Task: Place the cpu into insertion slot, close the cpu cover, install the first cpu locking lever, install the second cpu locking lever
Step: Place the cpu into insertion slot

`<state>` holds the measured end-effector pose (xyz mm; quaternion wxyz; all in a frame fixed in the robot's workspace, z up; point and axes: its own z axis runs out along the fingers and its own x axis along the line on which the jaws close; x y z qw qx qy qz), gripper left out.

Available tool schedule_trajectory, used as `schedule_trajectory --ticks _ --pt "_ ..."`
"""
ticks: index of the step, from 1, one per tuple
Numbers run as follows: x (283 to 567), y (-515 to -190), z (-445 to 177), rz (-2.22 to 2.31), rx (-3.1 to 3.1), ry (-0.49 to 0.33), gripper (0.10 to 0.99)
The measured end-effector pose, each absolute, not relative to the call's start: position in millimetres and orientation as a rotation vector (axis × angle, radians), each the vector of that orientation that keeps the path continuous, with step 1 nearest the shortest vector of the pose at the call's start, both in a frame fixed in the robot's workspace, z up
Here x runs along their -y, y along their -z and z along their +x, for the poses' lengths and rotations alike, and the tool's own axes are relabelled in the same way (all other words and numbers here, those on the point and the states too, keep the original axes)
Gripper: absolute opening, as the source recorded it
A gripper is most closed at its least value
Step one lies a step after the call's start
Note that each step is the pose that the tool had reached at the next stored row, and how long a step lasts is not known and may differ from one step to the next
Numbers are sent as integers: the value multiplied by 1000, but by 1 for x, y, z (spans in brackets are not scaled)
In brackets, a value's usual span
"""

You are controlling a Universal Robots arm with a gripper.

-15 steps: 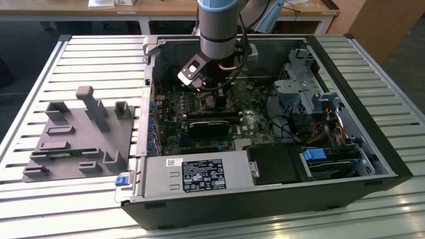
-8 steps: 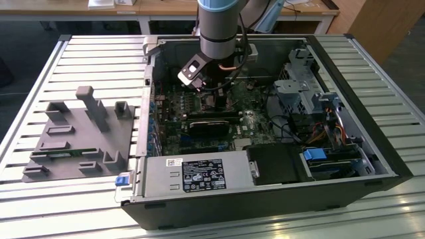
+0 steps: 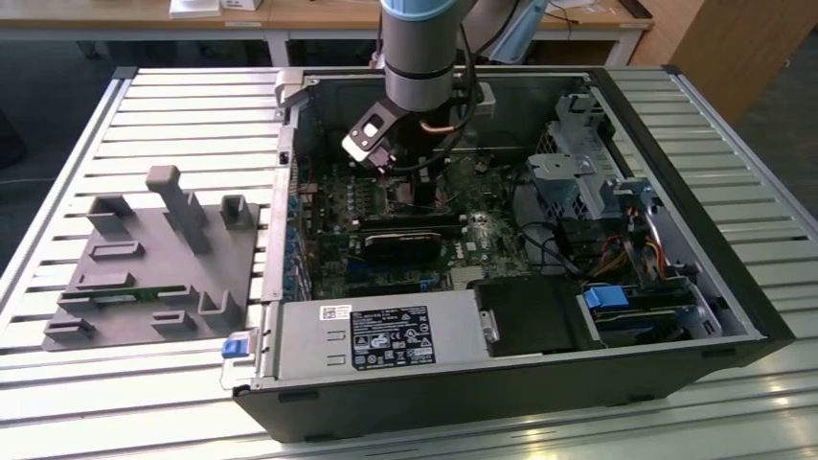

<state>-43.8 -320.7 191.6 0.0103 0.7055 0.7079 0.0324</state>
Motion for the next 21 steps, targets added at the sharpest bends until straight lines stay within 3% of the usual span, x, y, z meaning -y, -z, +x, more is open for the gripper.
schedule_trajectory --ticks 21 --pt "320 -194 -44 2197 -2205 -90 612"
